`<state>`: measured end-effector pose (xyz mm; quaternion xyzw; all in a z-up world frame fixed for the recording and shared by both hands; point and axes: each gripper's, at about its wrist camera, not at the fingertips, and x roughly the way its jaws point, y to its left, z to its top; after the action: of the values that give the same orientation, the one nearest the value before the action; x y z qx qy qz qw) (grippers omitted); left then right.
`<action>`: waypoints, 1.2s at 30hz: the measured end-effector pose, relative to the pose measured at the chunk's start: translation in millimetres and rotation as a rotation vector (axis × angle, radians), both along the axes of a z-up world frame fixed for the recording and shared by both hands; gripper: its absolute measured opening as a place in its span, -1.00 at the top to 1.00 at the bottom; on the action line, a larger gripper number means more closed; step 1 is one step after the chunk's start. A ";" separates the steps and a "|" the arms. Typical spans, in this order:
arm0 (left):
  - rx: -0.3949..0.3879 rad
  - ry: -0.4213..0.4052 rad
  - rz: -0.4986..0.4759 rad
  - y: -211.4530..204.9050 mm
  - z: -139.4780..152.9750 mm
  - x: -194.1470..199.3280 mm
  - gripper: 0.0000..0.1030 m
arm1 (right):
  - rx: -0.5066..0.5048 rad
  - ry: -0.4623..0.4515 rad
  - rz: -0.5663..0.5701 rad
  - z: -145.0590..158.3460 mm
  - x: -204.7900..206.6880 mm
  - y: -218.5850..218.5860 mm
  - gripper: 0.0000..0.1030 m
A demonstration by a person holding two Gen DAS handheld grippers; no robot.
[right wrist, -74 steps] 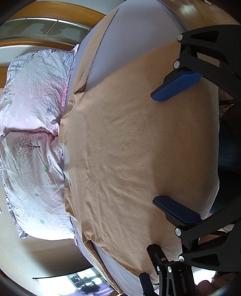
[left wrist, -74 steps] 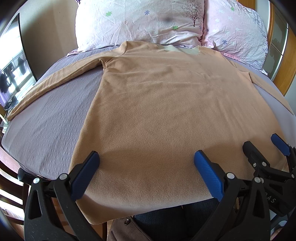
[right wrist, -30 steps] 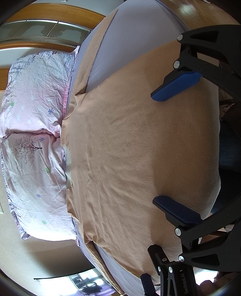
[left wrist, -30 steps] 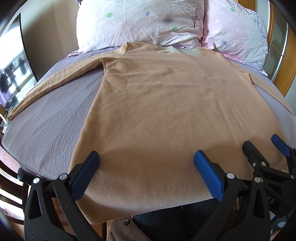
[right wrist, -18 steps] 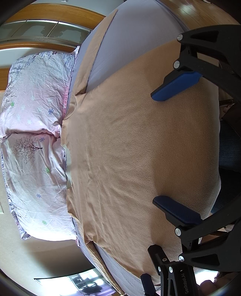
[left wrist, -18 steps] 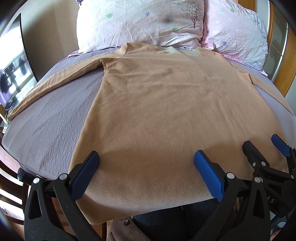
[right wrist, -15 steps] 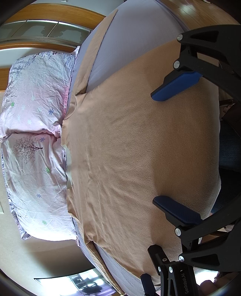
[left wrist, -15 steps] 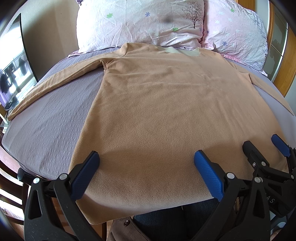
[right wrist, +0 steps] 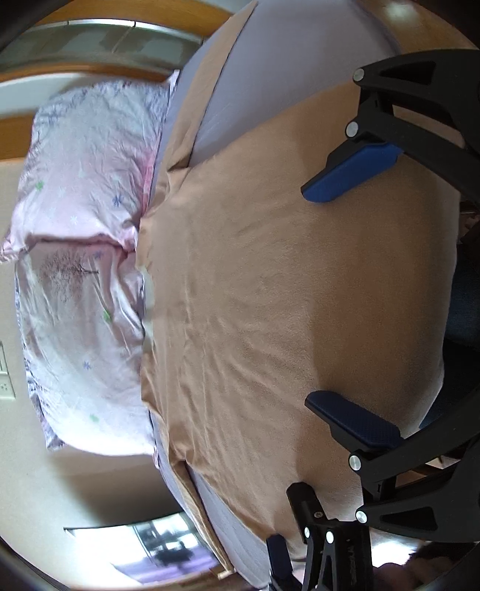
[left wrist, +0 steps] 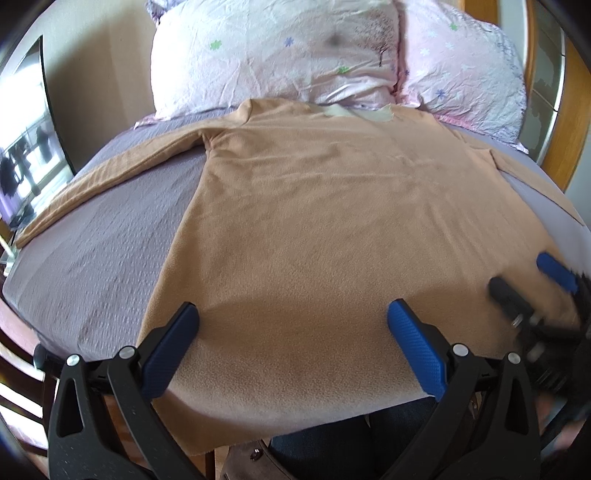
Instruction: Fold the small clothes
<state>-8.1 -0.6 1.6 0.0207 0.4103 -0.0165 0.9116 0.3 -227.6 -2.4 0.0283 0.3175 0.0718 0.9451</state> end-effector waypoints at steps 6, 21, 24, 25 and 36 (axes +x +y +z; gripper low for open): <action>-0.093 -0.007 -0.080 12.9 11.6 20.2 -0.97 | 0.247 -0.064 -0.351 59.4 32.3 -150.7 -0.97; -0.477 -0.175 -0.153 68.5 50.0 90.3 -0.97 | 0.733 0.276 -0.960 -4.9 104.6 -374.5 0.06; -0.526 -0.202 -0.119 86.5 48.3 95.3 -0.97 | 0.746 0.239 -0.996 -9.2 106.7 -380.2 0.06; -0.528 -0.211 -0.105 92.8 48.7 98.8 -0.97 | 0.752 0.228 -1.009 -10.5 107.4 -382.5 0.06; -0.507 -0.290 0.067 159.2 42.6 90.6 -0.97 | 0.645 0.149 -1.070 -9.5 123.9 -406.0 0.88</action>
<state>82.5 158.7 44.2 -0.2193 0.2589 -0.0853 0.9368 124.1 -633.6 -11.9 0.4719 0.2867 -0.3210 0.7695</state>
